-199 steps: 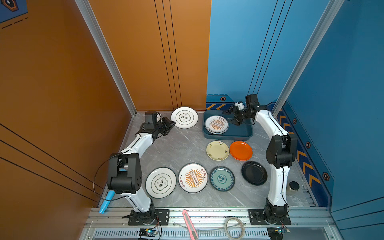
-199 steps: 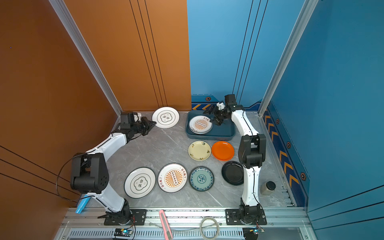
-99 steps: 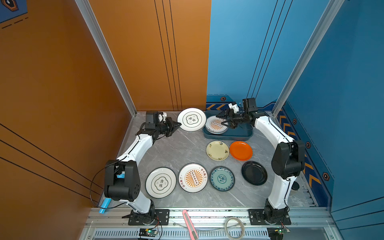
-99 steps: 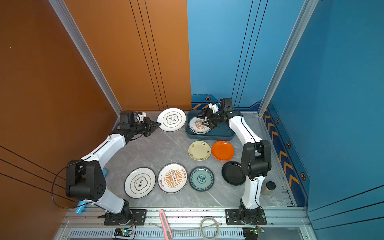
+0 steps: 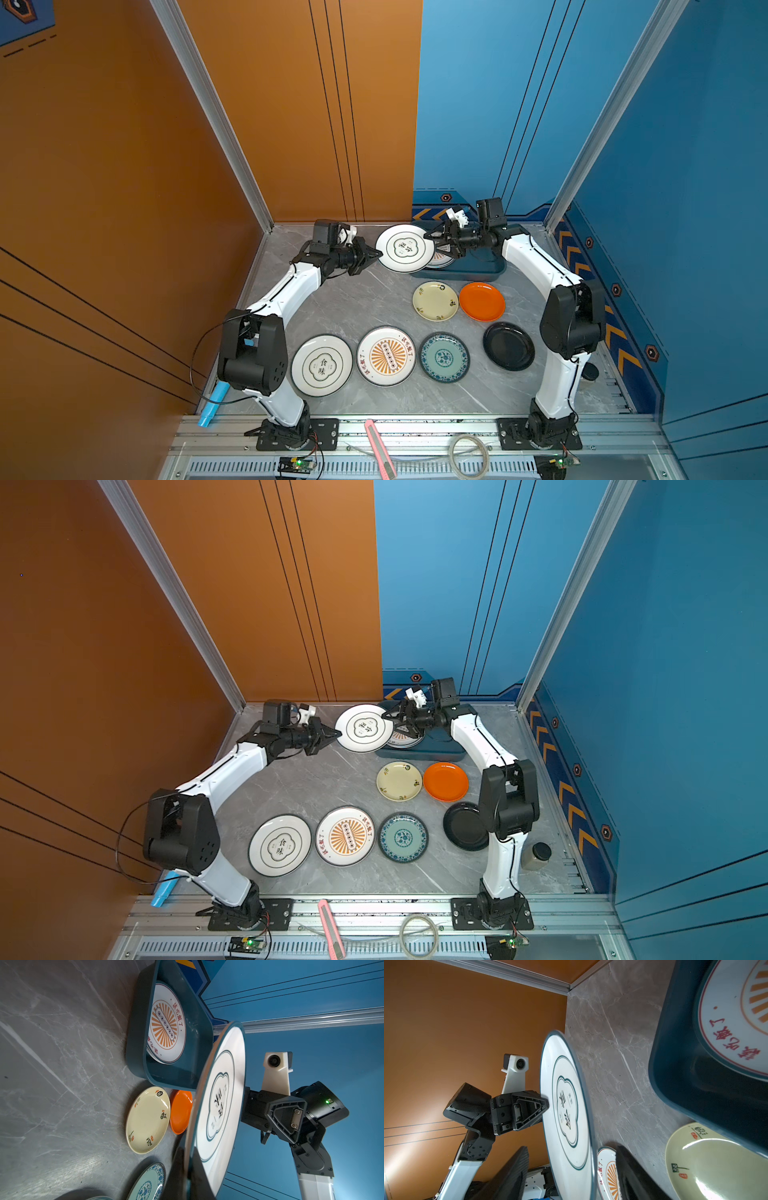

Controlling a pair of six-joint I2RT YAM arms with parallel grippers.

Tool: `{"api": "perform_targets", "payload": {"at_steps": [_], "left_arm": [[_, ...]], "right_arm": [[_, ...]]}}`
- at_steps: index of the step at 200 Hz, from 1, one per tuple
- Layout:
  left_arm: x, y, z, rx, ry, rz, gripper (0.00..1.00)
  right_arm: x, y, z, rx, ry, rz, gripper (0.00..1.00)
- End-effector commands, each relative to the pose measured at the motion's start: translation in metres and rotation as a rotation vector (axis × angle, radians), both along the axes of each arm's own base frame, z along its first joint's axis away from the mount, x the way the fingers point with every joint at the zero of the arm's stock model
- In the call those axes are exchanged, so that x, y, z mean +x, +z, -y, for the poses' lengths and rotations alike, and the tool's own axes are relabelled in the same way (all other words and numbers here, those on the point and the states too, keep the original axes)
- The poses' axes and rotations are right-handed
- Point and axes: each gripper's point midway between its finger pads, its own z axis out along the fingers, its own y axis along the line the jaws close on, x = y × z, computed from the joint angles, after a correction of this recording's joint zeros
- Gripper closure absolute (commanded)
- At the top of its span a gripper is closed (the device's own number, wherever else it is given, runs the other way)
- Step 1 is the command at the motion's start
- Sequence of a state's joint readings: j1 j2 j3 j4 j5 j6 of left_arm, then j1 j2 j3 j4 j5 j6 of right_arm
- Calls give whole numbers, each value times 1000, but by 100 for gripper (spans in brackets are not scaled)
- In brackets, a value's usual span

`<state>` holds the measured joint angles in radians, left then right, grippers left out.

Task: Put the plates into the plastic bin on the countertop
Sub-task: 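Lift the cloud-emblem plate upright with the left gripper toward the right gripper, then grasp the cloud-emblem plate's edge with the right gripper while left releases it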

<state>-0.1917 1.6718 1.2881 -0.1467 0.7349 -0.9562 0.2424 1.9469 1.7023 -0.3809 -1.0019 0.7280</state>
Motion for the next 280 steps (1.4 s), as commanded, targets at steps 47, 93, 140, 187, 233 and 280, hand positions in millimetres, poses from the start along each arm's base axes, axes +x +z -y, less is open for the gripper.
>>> {"api": "perform_targets", "payload": {"at_steps": [47,93,140,187,233,280], "left_arm": [[16,21,27,-6,-83,62,100],[18,19,42,15,-128,33,100],[17,17,51,31,-147,23,90],[4,14,45,81,-165,15,60],[-15,12,22,188,-143,34,2],[-32,-2,-25,228,16,3,2]], "right_arm": [[0,9,-6,43,39,-1,63],[2,1,-6,33,31,-16,82],[13,-6,6,4,-23,-31,100],[39,-22,41,-64,-158,-75,100],[58,-34,77,-132,-275,-113,100],[69,-66,102,-210,-339,-187,100]]}}
